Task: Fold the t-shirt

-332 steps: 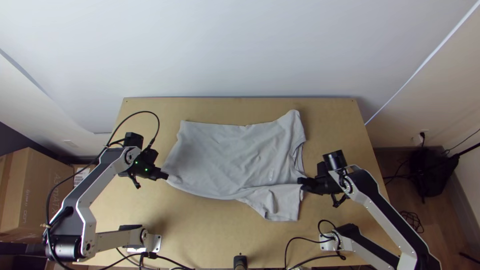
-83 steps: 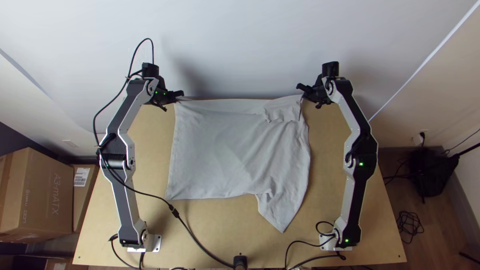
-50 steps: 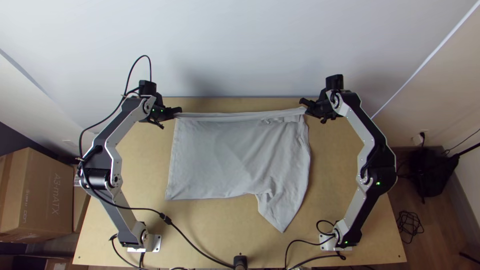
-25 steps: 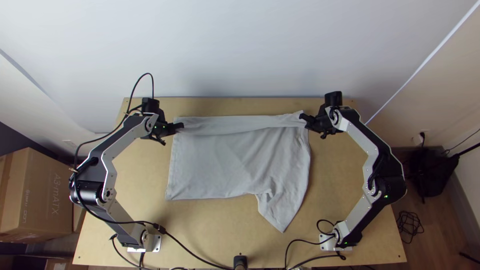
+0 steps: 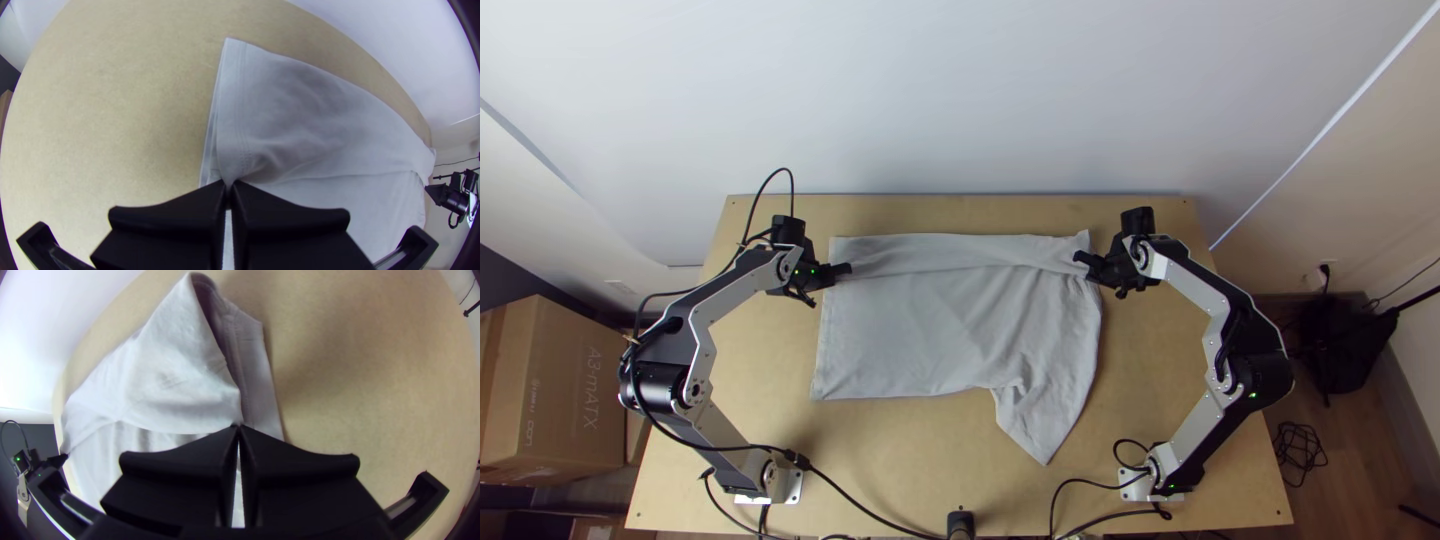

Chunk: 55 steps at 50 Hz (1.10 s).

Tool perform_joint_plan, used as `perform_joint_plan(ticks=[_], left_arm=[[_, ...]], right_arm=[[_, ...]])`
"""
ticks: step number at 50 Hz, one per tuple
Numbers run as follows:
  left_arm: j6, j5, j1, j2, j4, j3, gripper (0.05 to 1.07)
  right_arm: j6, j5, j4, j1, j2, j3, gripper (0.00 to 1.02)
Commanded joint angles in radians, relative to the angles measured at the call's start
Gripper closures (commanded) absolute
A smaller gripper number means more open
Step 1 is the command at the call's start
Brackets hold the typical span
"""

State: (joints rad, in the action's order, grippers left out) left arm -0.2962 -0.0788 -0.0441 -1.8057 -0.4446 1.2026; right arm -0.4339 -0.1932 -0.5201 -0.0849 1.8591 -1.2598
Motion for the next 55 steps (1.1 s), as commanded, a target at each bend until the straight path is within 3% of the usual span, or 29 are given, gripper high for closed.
perform_joint_plan(ticks=[1, 3, 4, 6, 9, 10, 12, 25, 34, 36, 49, 55], left_arm=[[-0.008, 0.011, -0.014, 0.043, 0.01, -0.034, 0.75], [0.0, 0.013, -0.016, 0.052, 0.009, -0.035, 0.5], [0.003, 0.013, -0.016, 0.06, 0.009, -0.037, 0.37], [0.008, 0.019, -0.014, 0.072, 0.009, -0.038, 0.21], [0.014, 0.034, -0.007, 0.098, 0.009, -0.04, 0.13], [0.022, 0.033, -0.002, 0.109, 0.01, -0.041, 0.11], [0.026, 0.033, 0.01, 0.128, 0.01, -0.046, 0.1], [0.078, 0.022, 0.062, 0.31, -0.006, -0.11, 0.1], [0.083, -0.018, 0.061, 0.491, -0.062, -0.166, 0.1], [0.08, -0.027, 0.062, 0.528, -0.072, -0.172, 0.1], [0.071, -0.035, 0.061, 0.674, -0.154, -0.173, 0.1], [0.063, -0.035, 0.061, 0.709, -0.175, -0.173, 0.1]], right_arm=[[-0.005, 0.023, 0.009, 0.005, -0.047, 0.028, 0.71], [-0.006, 0.031, 0.009, 0.008, -0.058, 0.03, 0.39], [-0.005, 0.034, 0.009, 0.011, -0.066, 0.031, 0.3], [-0.005, 0.035, 0.009, 0.02, -0.087, 0.034, 0.29], [-0.006, 0.035, 0.011, 0.042, -0.127, 0.039, 0.26], [-0.008, 0.035, 0.011, 0.047, -0.143, 0.042, 0.21], [-0.006, 0.035, 0.011, 0.054, -0.181, 0.051, 0.13], [-0.012, 0.014, -0.001, 0.128, -0.471, 0.178, 0.13], [-0.012, 0.012, -0.153, 0.125, -0.683, 0.267, 0.1], [-0.011, 0.012, -0.207, 0.117, -0.726, 0.289, 0.04], [-0.022, -0.025, -0.362, 0.014, -0.914, 0.528, 0.04], [-0.071, -0.055, -0.434, -0.041, -0.914, 0.602, 0.07]])
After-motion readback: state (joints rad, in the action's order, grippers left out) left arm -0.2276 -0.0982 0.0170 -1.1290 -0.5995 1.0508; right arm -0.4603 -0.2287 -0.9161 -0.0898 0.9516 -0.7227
